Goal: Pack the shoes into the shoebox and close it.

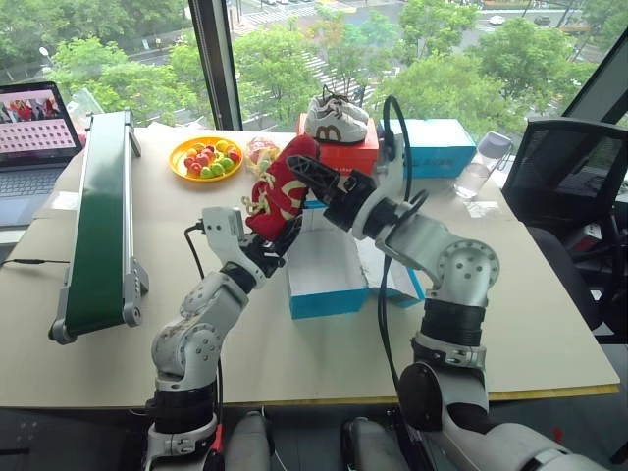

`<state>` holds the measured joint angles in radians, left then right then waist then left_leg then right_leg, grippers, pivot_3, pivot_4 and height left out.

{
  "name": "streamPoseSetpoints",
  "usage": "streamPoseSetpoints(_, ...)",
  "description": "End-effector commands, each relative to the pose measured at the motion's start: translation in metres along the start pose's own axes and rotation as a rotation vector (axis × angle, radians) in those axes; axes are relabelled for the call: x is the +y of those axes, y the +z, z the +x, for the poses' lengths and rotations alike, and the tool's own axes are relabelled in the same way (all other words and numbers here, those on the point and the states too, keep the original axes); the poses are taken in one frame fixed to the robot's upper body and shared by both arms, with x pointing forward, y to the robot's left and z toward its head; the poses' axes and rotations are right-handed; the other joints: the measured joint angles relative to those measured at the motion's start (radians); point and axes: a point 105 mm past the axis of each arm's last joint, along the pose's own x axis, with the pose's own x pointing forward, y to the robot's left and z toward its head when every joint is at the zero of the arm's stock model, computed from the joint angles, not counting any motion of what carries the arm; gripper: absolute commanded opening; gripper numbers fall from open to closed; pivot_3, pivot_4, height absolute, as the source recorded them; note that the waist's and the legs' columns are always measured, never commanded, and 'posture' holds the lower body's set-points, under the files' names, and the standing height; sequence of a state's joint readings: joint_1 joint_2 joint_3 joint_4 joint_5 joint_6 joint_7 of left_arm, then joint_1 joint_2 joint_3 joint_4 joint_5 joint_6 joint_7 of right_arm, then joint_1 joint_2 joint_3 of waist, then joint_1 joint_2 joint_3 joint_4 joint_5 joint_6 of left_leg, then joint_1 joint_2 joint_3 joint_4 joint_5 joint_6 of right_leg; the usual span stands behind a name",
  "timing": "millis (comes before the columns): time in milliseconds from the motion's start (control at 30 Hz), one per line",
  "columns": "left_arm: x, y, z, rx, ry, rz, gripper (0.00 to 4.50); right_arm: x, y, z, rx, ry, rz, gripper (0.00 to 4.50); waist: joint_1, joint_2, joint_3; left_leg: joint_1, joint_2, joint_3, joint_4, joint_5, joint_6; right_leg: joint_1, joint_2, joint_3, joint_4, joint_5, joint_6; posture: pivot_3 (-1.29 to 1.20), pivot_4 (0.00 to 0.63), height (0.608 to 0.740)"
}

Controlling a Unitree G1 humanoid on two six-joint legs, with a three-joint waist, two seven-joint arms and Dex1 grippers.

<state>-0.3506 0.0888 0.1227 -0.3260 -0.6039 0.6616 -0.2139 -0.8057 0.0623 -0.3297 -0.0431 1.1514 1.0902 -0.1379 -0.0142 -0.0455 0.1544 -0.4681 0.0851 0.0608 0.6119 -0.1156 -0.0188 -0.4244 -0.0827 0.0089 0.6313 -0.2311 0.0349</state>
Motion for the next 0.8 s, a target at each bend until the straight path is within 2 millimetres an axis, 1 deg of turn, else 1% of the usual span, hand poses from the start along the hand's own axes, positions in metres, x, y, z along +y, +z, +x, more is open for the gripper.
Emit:
streamPoseSetpoints(33,-0.01,0.024,-0.001,-0.065,-0.073,0.05,2.49,-0.014,0.007,-0.005,-0.017,-0.047,-0.019,4.5,0.0,0.0,0.0,0.0,0.0,0.0,0.0,0.0,0.0,0.0,0.0,0.0,0.0,0.0,0.0,0.0,0.15,0.731)
streamPoseSetpoints(100,-0.001,0.025,-0.007,-0.057,-0.05,0.075,2.49,-0.019,0.009,-0.008,-0.02,-0.061,-0.034,4.5,0.0,0.0,0.0,0.0,0.0,0.0,0.0,0.0,0.0,0.0,0.0,0.0,0.0,0.0,0.0,0.0,0.15,0.731)
streamPoseSetpoints(133,0.0,0.025,-0.008,-0.054,-0.049,0.084,2.49,-0.021,0.01,-0.009,-0.02,-0.067,-0.034,4.5,0.0,0.0,0.0,0.0,0.0,0.0,0.0,0.0,0.0,0.0,0.0,0.0,0.0,0.0,0.0,0.0,0.15,0.731)
streamPoseSetpoints(267,-0.004,0.028,-0.012,-0.058,-0.067,0.081,2.49,-0.031,0.009,-0.011,-0.016,-0.099,-0.038,4.5,0.0,0.0,0.0,0.0,0.0,0.0,-0.001,0.0,0.0,0.0,0.0,0.0,-0.001,0.0,0.0,0.0,0.15,0.731)
streamPoseSetpoints(367,-0.009,0.025,-0.013,-0.038,-0.09,0.084,2.49,-0.026,0.007,-0.01,-0.007,-0.078,-0.032,4.5,0.0,0.0,0.0,0.0,0.0,0.0,-0.001,0.0,0.0,0.0,0.0,0.0,0.0,0.0,0.0,0.0,0.15,0.731)
streamPoseSetpoints(433,-0.012,0.023,-0.012,-0.037,-0.095,0.066,2.49,-0.018,0.006,-0.007,-0.006,-0.048,-0.023,4.5,0.0,0.0,0.0,0.0,0.0,0.0,0.0,0.0,0.0,0.0,0.0,0.0,0.0,0.0,0.0,0.0,0.15,0.731)
streamPoseSetpoints(500,-0.022,0.016,-0.008,-0.027,-0.122,0.043,2.49,-0.007,0.005,-0.002,-0.006,-0.009,-0.011,4.5,0.0,0.0,0.0,0.0,0.0,0.0,0.0,0.0,0.0,0.0,0.0,0.0,0.0,0.0,0.0,0.0,0.15,0.731)
streamPoseSetpoints(567,-0.034,0.012,-0.005,-0.021,-0.16,0.024,2.49,-0.001,0.003,0.001,-0.004,0.009,-0.003,4.5,0.0,0.0,0.0,0.0,0.0,0.0,0.0,0.0,0.0,0.0,0.0,0.0,0.0,0.0,0.0,0.0,0.15,0.731)
streamPoseSetpoints(600,-0.038,0.012,-0.003,-0.021,-0.174,0.015,2.49,0.001,0.003,0.002,-0.004,0.016,0.004,4.5,0.001,0.0,0.0,0.0,0.0,0.0,0.0,0.0,0.0,0.0,0.0,0.0,0.0,0.0,0.0,0.0,0.15,0.731)
streamPoseSetpoints(700,-0.06,0.004,0.001,-0.006,-0.242,-0.018,2.49,0.003,-0.003,0.009,0.007,0.017,0.012,4.5,0.002,0.0,0.0,0.0,0.0,0.0,0.0,0.0,0.0,0.0,0.0,0.0,-0.001,0.0,0.0,0.0,0.15,0.731)
streamPoseSetpoints(800,-0.067,0.0,0.002,0.003,-0.254,-0.036,2.49,0.004,-0.005,0.011,0.005,0.022,0.023,4.5,0.001,0.0,0.0,0.0,0.0,0.0,0.0,0.0,0.0,0.0,0.0,0.0,-0.001,0.0,0.0,0.0,0.15,0.731)
